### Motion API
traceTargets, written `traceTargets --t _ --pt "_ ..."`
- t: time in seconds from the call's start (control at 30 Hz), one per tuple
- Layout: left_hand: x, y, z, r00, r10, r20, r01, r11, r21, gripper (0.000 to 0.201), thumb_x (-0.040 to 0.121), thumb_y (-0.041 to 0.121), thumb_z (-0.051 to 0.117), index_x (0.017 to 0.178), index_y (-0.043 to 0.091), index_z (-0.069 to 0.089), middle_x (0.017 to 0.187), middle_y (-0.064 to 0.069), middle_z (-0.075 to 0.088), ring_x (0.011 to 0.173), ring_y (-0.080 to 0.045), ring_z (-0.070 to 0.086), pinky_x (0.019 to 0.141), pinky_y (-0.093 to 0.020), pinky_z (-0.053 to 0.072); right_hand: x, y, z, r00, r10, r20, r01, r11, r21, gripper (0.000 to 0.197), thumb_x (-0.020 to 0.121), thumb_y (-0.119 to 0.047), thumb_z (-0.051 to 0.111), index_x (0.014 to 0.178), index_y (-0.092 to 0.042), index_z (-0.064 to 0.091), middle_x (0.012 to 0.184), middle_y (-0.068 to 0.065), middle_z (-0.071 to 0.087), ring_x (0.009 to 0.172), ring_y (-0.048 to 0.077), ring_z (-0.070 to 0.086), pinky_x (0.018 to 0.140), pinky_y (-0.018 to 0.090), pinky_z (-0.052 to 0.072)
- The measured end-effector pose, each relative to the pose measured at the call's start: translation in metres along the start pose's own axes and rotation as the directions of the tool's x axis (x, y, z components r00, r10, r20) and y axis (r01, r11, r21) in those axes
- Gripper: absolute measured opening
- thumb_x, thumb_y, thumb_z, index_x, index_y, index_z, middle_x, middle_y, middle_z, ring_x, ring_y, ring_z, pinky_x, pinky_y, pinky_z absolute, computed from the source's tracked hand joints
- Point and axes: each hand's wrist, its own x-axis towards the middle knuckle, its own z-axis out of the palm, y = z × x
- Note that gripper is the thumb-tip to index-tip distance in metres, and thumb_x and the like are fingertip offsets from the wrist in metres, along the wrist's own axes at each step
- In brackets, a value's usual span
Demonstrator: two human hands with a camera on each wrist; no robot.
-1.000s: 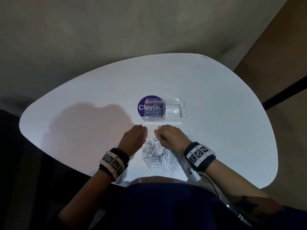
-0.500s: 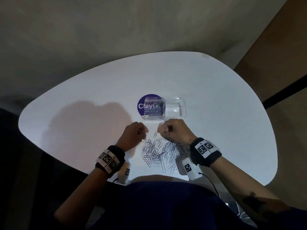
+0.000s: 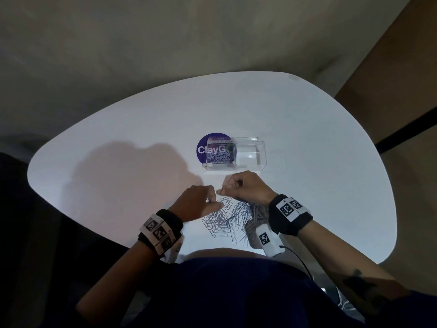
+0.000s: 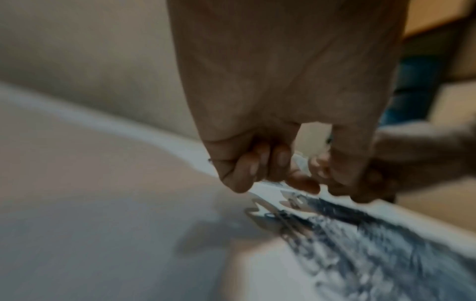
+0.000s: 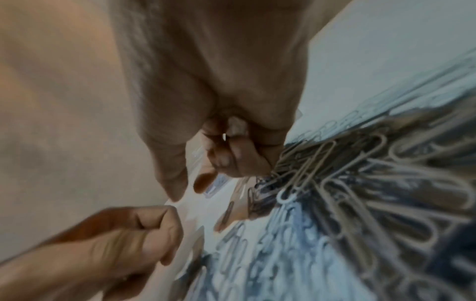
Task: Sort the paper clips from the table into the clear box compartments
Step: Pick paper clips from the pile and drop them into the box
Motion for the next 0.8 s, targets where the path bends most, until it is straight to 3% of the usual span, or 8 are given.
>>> traceTargets --t 0.07,0.17,0.23,0.3,0.43,0.57,0.67,0.8 --pt "-0.002 -0.003 0.007 0.999 0.054 -0.002 -0.054 0.989 0.138 0.032 0.078 0.046 0.072 0.086 0.018 0.059 0.076 0.007 0.06 0.075 -0.014 0.054 0.068 -0.029 0.038 0.0 0.001 0.003 0.996 -0.078 0.051 0.087 0.976 -0.202 0.016 0.074 -0.028 0.085 0.081 -0.02 0.073 0.089 -0.003 0.074 0.065 0.007 0.058 0.066 0.026 0.049" --pt "0.0 -0.005 0.01 0.996 0.094 -0.007 -0.09 0.974 0.205 0.023 0.08 0.039 0.07 0.087 0.017 0.065 0.088 0.001 0.067 0.083 -0.019 0.058 0.071 -0.029 0.037 0.0 0.006 0.006 0.983 -0.137 0.121 0.178 0.868 -0.463 0.028 0.074 -0.021 0.085 0.099 -0.021 0.073 0.107 -0.002 0.072 0.079 0.011 0.062 0.077 0.03 0.052" --pt "0.001 -0.004 0.008 0.993 0.115 -0.013 -0.111 0.982 0.153 0.013 0.082 0.03 0.069 0.085 0.017 0.068 0.089 0.003 0.071 0.083 -0.018 0.062 0.071 -0.027 0.037 0.0 0.006 0.008 0.981 -0.149 0.128 0.194 0.831 -0.52 0.022 0.074 -0.016 0.082 0.093 -0.022 0.073 0.109 -0.004 0.071 0.085 0.013 0.062 0.079 0.033 0.052" --pt "0.001 -0.004 0.006 0.993 0.117 -0.036 -0.113 0.99 0.089 0.007 0.082 0.024 0.068 0.082 0.017 0.069 0.084 0.006 0.072 0.079 -0.013 0.064 0.072 -0.025 0.041 0.0 0.007 0.007 0.976 -0.176 0.127 0.217 0.819 -0.531 0.018 0.075 -0.008 0.075 0.071 -0.024 0.066 0.093 -0.006 0.071 0.08 0.013 0.061 0.075 0.037 0.054" --pt "0.004 -0.005 -0.003 0.984 0.023 -0.177 -0.01 0.997 0.076 0.009 0.084 0.019 0.064 0.076 0.018 0.069 0.074 0.008 0.069 0.067 -0.012 0.06 0.068 -0.024 0.041 -0.002 0.007 0.002 0.98 -0.16 0.121 0.199 0.839 -0.505 0.024 0.079 -0.01 0.067 0.062 -0.02 0.053 0.072 -0.007 0.063 0.07 0.011 0.056 0.067 0.034 0.05" --pt "0.004 -0.007 -0.008 0.966 0.036 -0.256 0.019 0.978 0.209 0.019 0.083 0.017 0.062 0.102 0.018 0.065 0.073 0.0 0.061 0.079 -0.024 0.06 0.074 -0.032 0.043 -0.004 0.011 -0.003 0.983 -0.181 0.044 0.185 0.923 -0.339 0.035 0.079 -0.028 0.073 0.061 -0.023 0.044 0.069 -0.003 0.061 0.069 0.014 0.06 0.068 0.037 0.052" --pt "0.004 -0.004 -0.004 0.976 0.097 -0.193 -0.05 0.971 0.233 0.028 0.084 0.025 0.066 0.111 0.022 0.063 0.08 0.004 0.061 0.09 -0.023 0.061 0.079 -0.031 0.042 -0.005 0.01 -0.009 0.992 -0.129 -0.003 0.126 0.974 -0.186 0.02 0.078 -0.012 0.075 0.064 -0.011 0.06 0.078 0.003 0.071 0.087 0.018 0.07 0.082 0.042 0.057" --pt "0.006 -0.005 0.004 0.983 0.18 0.019 -0.178 0.943 0.28 0.045 0.082 0.034 0.072 0.124 0.024 0.06 0.108 -0.006 0.068 0.101 -0.024 0.06 0.084 -0.036 0.046 -0.009 0.006 -0.016 0.998 -0.063 -0.026 0.06 0.993 -0.102 0.014 0.079 -0.001 0.072 0.069 -0.01 0.068 0.082 -0.008 0.073 0.077 0.002 0.066 0.08 0.028 0.053"
